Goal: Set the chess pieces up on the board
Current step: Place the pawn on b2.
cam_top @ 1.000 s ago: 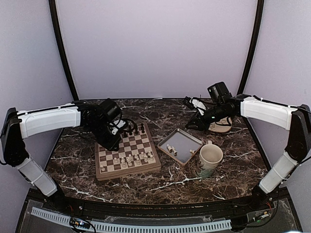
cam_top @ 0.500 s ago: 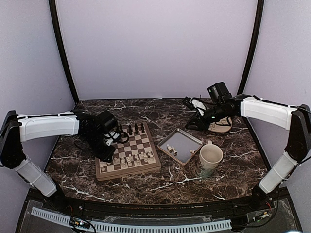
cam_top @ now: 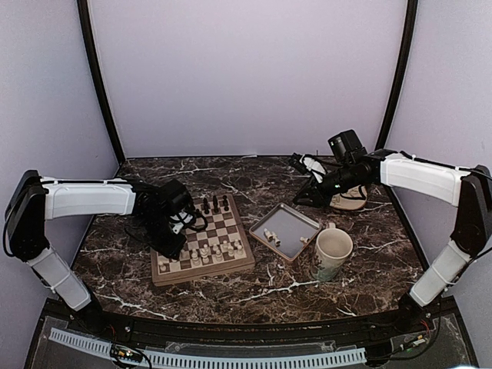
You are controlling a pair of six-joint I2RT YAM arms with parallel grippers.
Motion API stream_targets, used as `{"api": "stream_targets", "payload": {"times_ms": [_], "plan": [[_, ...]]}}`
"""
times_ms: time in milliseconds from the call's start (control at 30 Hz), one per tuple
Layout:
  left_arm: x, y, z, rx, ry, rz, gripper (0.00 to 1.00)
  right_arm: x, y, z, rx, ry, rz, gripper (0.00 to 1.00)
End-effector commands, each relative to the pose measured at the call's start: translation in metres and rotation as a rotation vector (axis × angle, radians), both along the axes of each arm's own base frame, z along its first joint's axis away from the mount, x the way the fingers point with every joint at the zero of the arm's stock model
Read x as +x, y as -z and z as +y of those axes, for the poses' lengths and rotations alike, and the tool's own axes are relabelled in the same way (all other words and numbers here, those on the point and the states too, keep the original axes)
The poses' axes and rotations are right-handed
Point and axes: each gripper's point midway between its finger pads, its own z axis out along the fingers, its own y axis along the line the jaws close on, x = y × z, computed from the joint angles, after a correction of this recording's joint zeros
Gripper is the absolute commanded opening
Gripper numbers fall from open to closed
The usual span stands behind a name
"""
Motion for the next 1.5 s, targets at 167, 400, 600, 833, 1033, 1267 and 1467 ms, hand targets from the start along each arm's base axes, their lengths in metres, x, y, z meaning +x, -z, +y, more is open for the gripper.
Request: {"api": "stream_targets", "payload": {"times_ms": [167,400,600,833,1033,1267,1467], "plan": [[0.003,0.005,0.013,0.047,-0.019,-0.024,0.06,0.0,0.015,0.003,-0.003,-0.02,0.029,0.29],[0.005,0.007,0.012,0.041,-0.027,-0.029,0.1,0.0,0.014,0.002,-0.002,-0.018,0.03,0.29],[0.006,0.004,0.013,0.042,-0.032,-0.04,0.16,-0.001,0.013,0.002,0.0,-0.019,0.026,0.29],[0.0,-0.009,0.018,0.037,-0.043,-0.042,0.31,-0.002,0.016,0.002,-0.011,-0.018,0.048,0.31],[0.005,-0.039,0.015,-0.008,-0.042,-0.1,0.37,-0.007,0.037,0.013,-0.142,-0.044,0.072,0.32],[0.031,-0.068,-0.005,-0.113,-0.088,-0.218,0.4,-0.022,0.076,0.041,-0.374,-0.105,0.115,0.33],[0.043,-0.074,-0.014,-0.144,-0.119,-0.246,0.42,-0.038,0.107,0.053,-0.531,-0.116,0.106,0.4]]}}
